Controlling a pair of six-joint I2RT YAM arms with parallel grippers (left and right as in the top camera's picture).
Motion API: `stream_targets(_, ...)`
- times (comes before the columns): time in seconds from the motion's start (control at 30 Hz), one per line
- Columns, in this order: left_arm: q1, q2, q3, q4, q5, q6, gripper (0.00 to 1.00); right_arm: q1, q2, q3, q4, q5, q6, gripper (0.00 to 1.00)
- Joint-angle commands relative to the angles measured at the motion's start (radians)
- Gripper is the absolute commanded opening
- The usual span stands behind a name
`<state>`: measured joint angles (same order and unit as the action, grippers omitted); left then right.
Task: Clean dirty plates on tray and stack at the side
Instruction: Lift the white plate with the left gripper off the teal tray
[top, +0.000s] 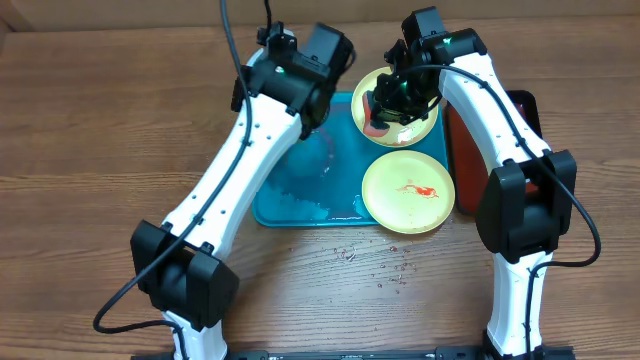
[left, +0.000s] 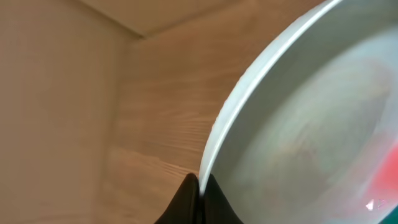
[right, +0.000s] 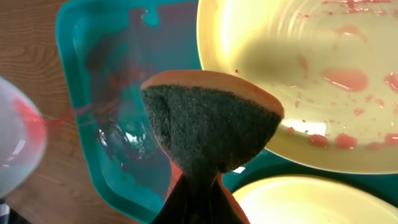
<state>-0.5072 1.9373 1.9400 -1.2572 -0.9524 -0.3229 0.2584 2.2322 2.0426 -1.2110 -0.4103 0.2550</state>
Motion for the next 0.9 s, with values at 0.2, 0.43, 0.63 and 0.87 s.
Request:
stream_targets(0.2,-0.052,-0.013,0.017,-0.005,-0.291,-0.086,0.04,0.01,-0.022,0.019,-0.005,0.009,0.0,0.04)
stream_targets(0.43,-0.056,-0.014,0.017,-0.003,-0.308,-0.104,0.04,0.01,-0.022,0.019,-0.007,0.009,0.0,0.04)
stream_targets(0.63,-0.062,-0.014,0.017,-0.003,-0.309,-0.104,0.04,0.01,-0.022,0.019,-0.007,0.009,0.0,0.04)
stream_targets(0.87,-0.063,-0.014,0.017,-0.003,-0.308,-0.104,0.04,0.011,-0.022,0.019,-0.007,0.009,0.0,0.04)
